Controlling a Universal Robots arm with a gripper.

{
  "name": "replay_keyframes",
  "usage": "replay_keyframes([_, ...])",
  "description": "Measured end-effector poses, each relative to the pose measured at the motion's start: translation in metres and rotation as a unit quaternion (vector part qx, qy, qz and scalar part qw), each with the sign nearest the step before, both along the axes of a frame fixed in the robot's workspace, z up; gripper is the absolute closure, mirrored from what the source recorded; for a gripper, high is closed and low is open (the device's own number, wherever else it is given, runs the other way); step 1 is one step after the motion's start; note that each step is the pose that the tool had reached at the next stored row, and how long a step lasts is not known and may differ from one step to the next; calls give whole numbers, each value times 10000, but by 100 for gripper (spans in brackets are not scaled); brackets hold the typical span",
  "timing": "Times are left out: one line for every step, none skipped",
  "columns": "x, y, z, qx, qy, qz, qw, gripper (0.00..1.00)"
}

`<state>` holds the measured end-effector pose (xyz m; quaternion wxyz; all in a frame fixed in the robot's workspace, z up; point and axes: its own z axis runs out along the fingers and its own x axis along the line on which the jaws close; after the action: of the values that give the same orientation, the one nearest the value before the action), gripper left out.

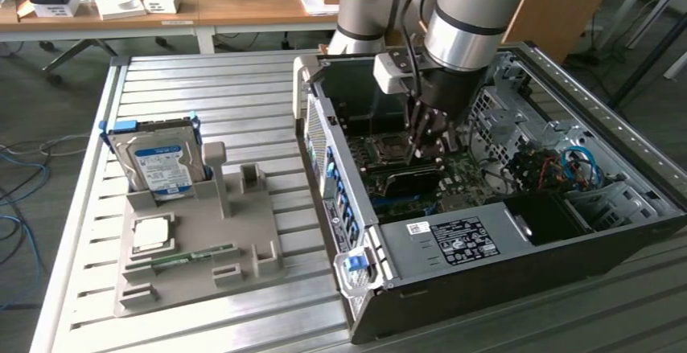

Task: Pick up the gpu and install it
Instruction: 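Press down on the gpu until it lock into place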

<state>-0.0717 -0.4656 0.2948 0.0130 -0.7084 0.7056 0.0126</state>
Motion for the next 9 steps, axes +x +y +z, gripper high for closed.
replay_keyframes([-2, 0, -12, -1, 0, 0, 10000, 89])
replay_keyframes([-2, 0, -28, 0, 0, 1, 10000, 89])
replay_keyframes([-3, 0, -45, 0, 0, 1, 10000, 89])
replay_keyframes([-3, 0, -60, 0, 0, 1, 10000, 89])
replay_keyframes([-4, 0, -71, 0, 0, 0, 10000, 89])
replay_keyframes([-4, 0, -77, 0, 0, 0, 10000, 89])
replay_keyframes([-4, 0, -76, -1, 0, 0, 10000, 89])
replay_keyframes([-4, 0, -77, -1, 0, 0, 10000, 89])
replay_keyframes([-5, -1, -78, -2, 1, 0, 10000, 89])
